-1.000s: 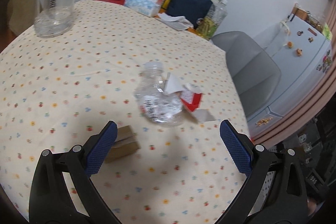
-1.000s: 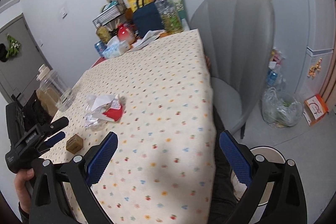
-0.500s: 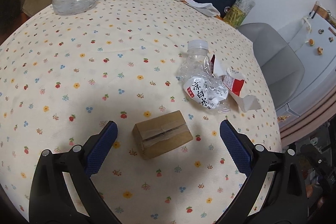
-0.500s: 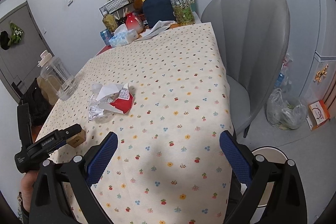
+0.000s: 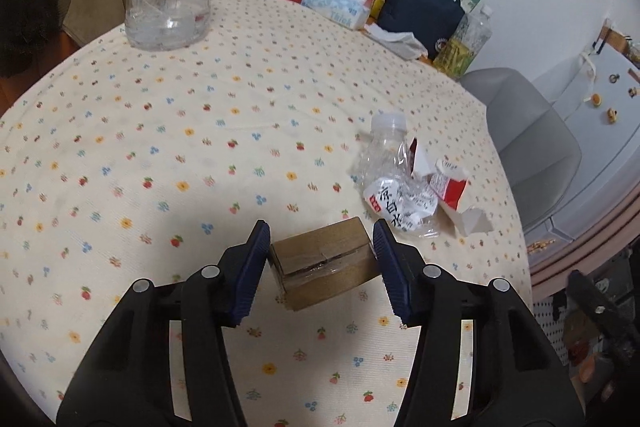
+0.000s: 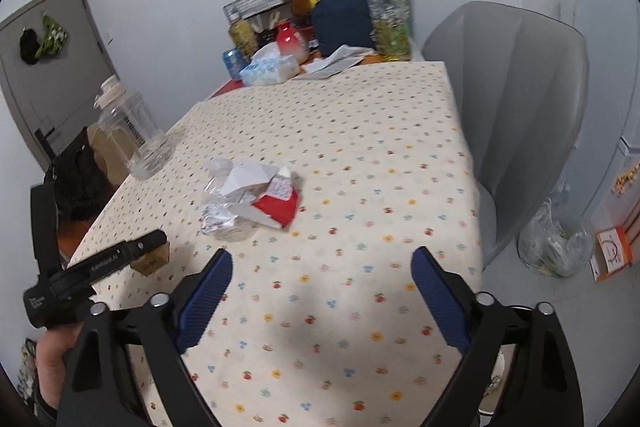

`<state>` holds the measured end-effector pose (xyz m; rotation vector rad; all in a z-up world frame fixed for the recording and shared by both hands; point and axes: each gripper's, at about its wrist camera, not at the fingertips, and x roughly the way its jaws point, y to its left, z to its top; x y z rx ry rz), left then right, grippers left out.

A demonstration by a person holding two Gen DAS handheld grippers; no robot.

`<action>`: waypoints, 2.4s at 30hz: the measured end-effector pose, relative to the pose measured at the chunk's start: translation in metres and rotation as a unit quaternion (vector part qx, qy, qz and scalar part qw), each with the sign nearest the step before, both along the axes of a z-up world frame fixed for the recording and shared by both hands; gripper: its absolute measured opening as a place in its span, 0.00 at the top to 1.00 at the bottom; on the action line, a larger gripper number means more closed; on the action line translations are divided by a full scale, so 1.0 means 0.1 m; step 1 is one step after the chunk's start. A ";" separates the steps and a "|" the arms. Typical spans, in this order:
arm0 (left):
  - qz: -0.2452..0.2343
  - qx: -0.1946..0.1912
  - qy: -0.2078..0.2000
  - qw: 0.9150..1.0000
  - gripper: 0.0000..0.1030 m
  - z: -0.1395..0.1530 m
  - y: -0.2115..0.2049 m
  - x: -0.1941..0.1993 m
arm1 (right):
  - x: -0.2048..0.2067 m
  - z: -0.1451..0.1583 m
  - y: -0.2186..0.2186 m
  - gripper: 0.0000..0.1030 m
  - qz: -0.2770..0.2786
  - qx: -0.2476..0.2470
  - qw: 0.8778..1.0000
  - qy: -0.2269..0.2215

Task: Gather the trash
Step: 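Grasp the small cardboard box with the left tool, then grasp the red-and-white wrapper with the right tool, then carry both items over the floor bin and open the right tool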

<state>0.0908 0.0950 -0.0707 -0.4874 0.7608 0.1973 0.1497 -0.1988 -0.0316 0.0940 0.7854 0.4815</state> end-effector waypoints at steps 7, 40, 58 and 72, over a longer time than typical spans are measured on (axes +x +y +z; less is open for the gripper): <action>0.000 -0.011 -0.017 1.000 0.48 0.09 0.12 -0.07 | 0.14 -0.07 0.46 0.47 0.055 -0.021 0.998 0.015; -0.027 -0.022 -0.043 0.998 0.48 0.28 0.01 -0.07 | 0.07 0.01 0.39 0.98 0.092 0.013 0.996 0.013; -0.131 -0.002 -0.051 0.990 0.48 0.47 -0.97 0.29 | -0.07 0.12 -0.96 0.98 -0.032 0.068 0.997 -0.004; -0.212 0.012 -0.037 0.977 0.48 0.40 -1.89 0.58 | -0.13 -0.26 -1.91 0.98 -0.110 0.079 0.990 0.027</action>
